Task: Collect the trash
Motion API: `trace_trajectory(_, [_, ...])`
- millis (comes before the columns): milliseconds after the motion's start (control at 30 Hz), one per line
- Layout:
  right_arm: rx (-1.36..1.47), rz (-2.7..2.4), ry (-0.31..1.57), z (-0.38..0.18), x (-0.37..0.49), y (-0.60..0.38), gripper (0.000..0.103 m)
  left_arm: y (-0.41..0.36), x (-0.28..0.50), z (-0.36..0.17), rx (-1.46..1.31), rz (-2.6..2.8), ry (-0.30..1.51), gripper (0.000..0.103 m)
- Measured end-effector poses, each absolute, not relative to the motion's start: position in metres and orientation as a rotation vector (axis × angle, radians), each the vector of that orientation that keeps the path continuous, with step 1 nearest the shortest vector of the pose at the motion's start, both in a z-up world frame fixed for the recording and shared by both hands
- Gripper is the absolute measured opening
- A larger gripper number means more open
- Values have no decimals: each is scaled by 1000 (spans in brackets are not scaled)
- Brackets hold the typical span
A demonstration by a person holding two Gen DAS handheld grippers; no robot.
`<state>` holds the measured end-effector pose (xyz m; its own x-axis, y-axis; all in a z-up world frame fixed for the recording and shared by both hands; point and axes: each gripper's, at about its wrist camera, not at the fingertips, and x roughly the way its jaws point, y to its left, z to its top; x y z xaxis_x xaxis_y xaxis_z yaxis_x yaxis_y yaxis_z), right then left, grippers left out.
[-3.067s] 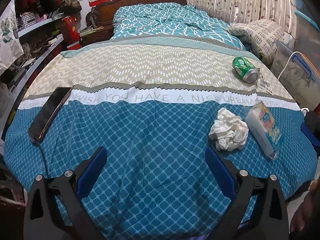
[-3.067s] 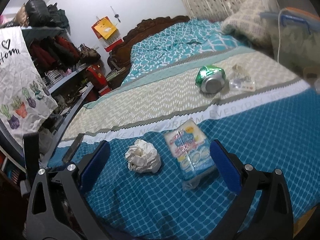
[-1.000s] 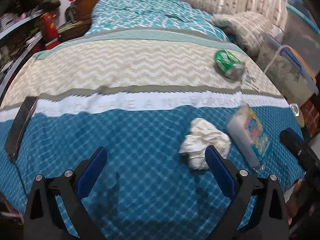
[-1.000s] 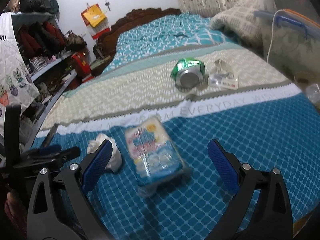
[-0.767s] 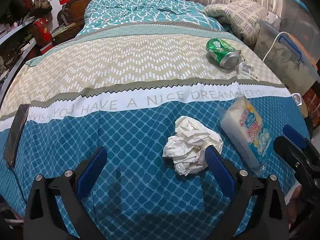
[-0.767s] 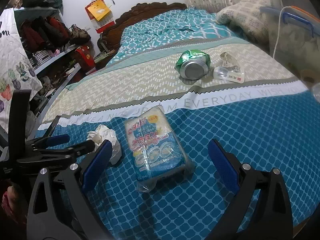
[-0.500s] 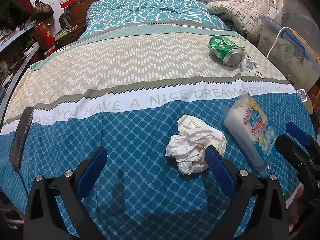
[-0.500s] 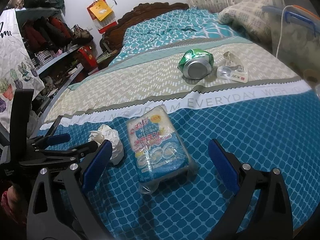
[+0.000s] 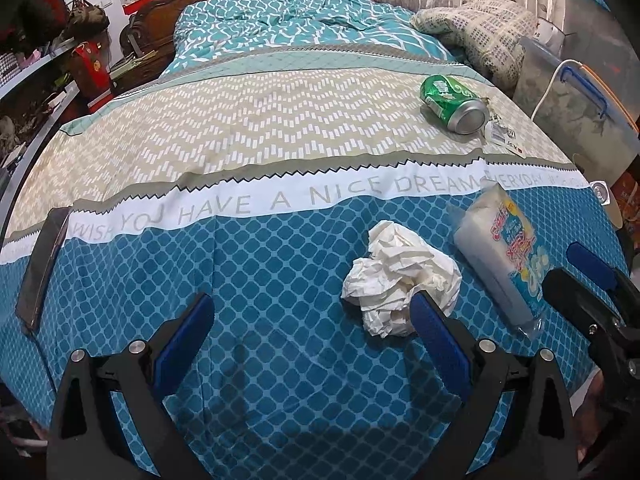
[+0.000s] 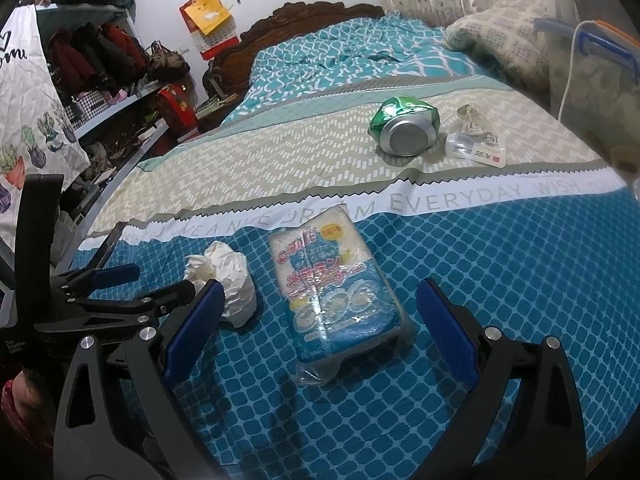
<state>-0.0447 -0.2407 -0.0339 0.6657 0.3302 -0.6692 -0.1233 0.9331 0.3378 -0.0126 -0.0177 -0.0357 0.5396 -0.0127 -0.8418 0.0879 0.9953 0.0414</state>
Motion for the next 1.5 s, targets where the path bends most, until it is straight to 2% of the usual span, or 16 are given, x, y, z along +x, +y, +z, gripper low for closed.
trace_trajectory(933, [237,240,843,-46,-42,-241,95,-29,-13,-33,49,-195,990,93])
trace_trajectory(1000, [235,238,850,-49,-41,-242,95,-36,-11,-35,63,-209,997,90])
trace_trajectory(1233, [209,234,879,-59,-35,-242,92,-52,4,-49,65,-266,1052,70])
trace_trajectory(1300, [190,240,890,-63,-33,-240,87,-54,7,-55,47,-293,1074,62])
trace_trajectory(1333, [173,243,902,-66,-31,-239,78,-54,8,-55,33,-309,1075,54])
trace_trajectory(1400, [145,263,908,-70,-29,-237,68,-56,9,-54,29,-320,1070,50])
trace_trajectory(1500, [126,275,876,-64,-32,-240,65,-55,10,-44,-20,-357,1047,48])
